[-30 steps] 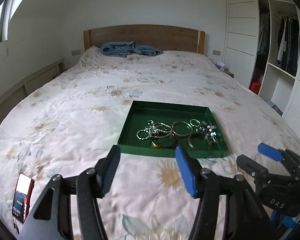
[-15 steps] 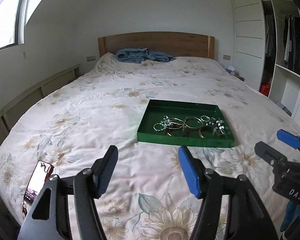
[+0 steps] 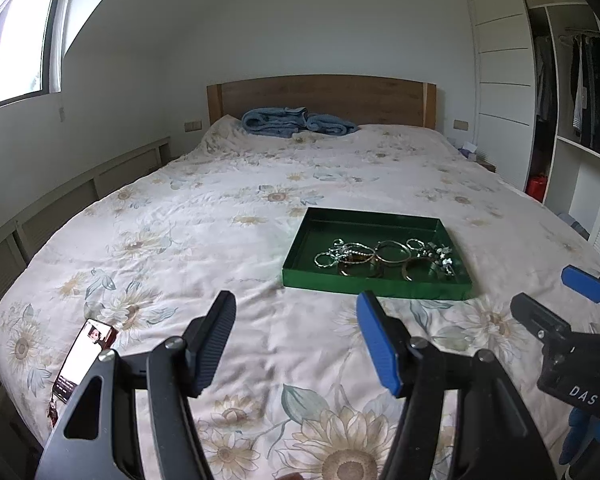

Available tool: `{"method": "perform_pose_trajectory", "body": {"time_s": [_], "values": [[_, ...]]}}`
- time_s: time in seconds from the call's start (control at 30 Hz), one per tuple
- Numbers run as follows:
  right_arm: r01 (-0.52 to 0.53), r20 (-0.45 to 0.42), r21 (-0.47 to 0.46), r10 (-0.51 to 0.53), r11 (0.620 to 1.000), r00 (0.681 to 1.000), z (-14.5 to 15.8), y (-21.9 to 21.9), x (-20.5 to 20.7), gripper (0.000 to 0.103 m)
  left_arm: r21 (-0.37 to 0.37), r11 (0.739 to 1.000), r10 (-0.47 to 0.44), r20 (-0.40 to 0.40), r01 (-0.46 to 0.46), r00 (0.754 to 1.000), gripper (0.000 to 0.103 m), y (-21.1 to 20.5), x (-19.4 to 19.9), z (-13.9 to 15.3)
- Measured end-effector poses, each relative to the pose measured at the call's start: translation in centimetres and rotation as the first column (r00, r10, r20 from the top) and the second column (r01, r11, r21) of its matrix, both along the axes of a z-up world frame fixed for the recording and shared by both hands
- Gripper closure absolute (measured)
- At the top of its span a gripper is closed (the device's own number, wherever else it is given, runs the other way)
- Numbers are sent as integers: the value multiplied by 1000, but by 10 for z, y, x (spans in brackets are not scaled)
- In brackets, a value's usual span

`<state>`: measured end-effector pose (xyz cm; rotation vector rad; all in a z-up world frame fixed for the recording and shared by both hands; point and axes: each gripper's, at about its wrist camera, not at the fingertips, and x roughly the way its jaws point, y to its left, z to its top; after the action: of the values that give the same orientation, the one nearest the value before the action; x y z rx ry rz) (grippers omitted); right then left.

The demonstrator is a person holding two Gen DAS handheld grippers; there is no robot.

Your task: Organize jewelry

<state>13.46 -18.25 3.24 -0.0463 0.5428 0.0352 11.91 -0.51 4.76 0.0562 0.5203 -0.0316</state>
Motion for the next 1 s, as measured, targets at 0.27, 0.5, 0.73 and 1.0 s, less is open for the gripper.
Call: {"method": "perform_pose_trajectory", "body": {"time_s": [0.27, 0.5, 0.73, 1.0], "values": [[5, -4, -5, -5, 1000, 1000, -3, -1, 0, 13, 0, 1000, -8, -1, 8, 1000, 42, -2, -1, -1], [-1, -3, -12, 1, 1000, 1000, -5, 0, 0, 11, 4, 1000, -8, 3, 8, 1000, 42, -3, -2, 0], [5, 1, -20, -5, 1000, 1000, -9, -1, 0, 11, 4, 1000, -13, 1, 13, 1000, 37, -4, -2, 0], [16, 7, -31, -15, 999, 1000, -9, -5, -3, 10, 2, 1000, -15, 4, 15, 1000, 32, -6, 0, 0]]}}
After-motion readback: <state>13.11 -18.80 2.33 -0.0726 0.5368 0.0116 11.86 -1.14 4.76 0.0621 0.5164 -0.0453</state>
